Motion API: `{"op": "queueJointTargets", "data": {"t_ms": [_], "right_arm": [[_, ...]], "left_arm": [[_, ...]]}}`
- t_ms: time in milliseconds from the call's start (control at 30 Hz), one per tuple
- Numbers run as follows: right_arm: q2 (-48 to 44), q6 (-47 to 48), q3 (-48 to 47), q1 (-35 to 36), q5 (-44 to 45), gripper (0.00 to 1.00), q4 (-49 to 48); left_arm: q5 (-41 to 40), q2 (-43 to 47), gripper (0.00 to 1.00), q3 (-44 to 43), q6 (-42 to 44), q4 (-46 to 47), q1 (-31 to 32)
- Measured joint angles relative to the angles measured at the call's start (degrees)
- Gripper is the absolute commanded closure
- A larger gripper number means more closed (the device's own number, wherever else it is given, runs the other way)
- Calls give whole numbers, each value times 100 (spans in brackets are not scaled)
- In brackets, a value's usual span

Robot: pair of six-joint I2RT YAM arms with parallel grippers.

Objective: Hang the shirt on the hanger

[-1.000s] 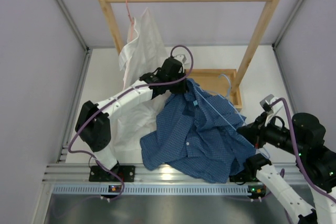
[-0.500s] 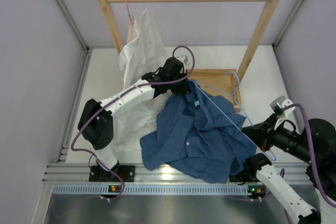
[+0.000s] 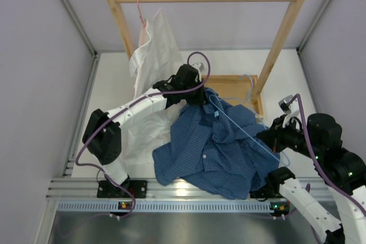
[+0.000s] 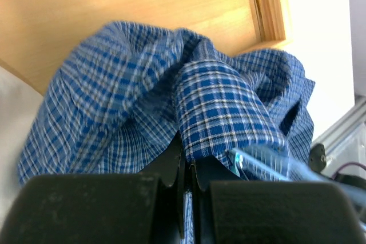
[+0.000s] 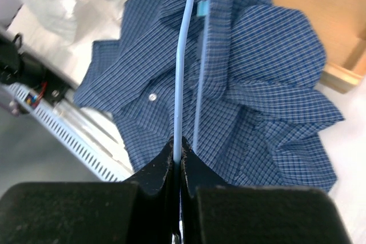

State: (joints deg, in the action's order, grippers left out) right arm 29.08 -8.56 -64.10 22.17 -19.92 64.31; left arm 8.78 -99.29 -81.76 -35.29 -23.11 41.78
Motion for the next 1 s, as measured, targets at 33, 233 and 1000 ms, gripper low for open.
{"op": "queueJointTargets", "data": {"t_ms": [33, 233, 1000], "right_arm": [[31, -26, 0, 7, 127, 100, -52], [334, -114, -4, 17, 734, 100, -304], [-68, -146, 1241, 22, -472, 100, -2288]], "left_arm": [[46, 57, 100, 87, -31, 24, 9], [133, 284, 100, 415, -79, 46, 131], [557, 973, 100, -579, 398, -372, 1187]]}}
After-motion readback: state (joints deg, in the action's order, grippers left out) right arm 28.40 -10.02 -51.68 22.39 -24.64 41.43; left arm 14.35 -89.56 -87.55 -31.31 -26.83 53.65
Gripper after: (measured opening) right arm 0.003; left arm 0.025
